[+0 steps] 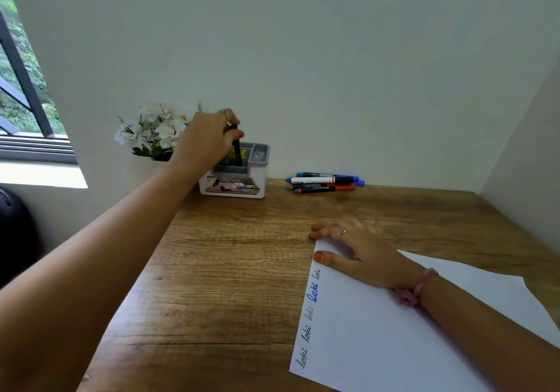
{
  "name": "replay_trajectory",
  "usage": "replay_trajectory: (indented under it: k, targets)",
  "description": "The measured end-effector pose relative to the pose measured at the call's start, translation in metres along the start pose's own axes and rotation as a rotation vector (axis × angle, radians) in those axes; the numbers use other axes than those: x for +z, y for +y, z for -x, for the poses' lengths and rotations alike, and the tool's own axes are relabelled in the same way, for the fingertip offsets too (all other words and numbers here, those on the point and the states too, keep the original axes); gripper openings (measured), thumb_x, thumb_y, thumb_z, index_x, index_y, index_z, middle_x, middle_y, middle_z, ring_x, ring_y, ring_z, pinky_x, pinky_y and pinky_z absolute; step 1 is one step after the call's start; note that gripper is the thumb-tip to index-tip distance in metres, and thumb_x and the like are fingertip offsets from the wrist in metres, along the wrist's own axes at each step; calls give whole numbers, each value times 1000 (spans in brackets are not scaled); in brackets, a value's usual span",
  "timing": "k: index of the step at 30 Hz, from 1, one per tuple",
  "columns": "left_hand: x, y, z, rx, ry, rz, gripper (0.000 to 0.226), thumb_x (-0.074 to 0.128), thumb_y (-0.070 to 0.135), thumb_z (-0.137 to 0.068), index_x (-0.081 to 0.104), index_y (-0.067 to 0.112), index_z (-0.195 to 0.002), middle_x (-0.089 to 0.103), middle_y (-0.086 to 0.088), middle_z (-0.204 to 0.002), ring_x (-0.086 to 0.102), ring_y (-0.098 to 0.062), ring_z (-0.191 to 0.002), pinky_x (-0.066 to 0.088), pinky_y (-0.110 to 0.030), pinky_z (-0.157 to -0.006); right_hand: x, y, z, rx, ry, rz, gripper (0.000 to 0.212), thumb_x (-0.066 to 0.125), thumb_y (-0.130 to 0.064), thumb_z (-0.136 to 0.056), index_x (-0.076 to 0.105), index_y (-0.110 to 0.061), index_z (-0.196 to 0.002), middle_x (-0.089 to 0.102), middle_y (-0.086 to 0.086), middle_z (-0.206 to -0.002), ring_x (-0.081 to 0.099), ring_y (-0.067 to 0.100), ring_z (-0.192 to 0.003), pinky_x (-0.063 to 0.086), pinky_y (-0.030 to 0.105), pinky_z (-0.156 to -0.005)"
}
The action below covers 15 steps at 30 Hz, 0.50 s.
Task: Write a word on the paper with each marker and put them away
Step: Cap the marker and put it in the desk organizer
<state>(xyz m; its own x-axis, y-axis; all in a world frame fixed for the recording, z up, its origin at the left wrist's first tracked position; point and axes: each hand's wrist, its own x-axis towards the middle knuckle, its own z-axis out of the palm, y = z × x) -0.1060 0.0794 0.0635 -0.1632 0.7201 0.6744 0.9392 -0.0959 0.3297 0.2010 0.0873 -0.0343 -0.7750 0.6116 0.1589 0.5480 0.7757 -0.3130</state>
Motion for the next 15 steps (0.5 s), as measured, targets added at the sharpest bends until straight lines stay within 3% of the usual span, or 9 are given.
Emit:
replay_trajectory:
  k: [3, 8, 13, 15]
  targets:
    - [7, -3, -2, -16, -43, -77, 25, 56, 22, -92, 61, 7, -112, 69, -18, -95, 44, -8, -49, 38, -25, -58, 1, 0, 0, -3, -3, 4, 59, 30, -71, -79, 47, -42, -127, 42, -22, -138, 30, 0, -126, 19, 31, -100]
    - [3, -5, -3, 36, -65, -148, 32, 52, 35, -93, 61, 10, -110, 70, -10, -101, 60, -21, -63, 53, -37, -68, 1, 1, 0, 10, -5, -11, 60, 30, -72, -77, 47, -43, -126, 41, -22, -138, 29, 1, -127, 19, 32, -100]
    - [2, -4, 2, 20, -24, -81, 38, 48, 38, -95, 59, 8, -114, 69, -8, -104, 62, -22, -71, 45, -29, -69, 1, 0, 1, 6, -1, -13, 60, 30, -72, -77, 48, -42, -126, 42, -21, -138, 31, 2, -127, 20, 33, -101]
    - [0, -2, 3, 3, 5, -28, 40, 46, 38, -95, 57, 8, -118, 67, -9, -108, 62, -24, -89, 44, -31, -76, 1, 0, 0, 10, 2, -13, 60, 30, -72, -77, 48, -43, -126, 42, -21, -138, 31, 2, -128, 20, 33, -102]
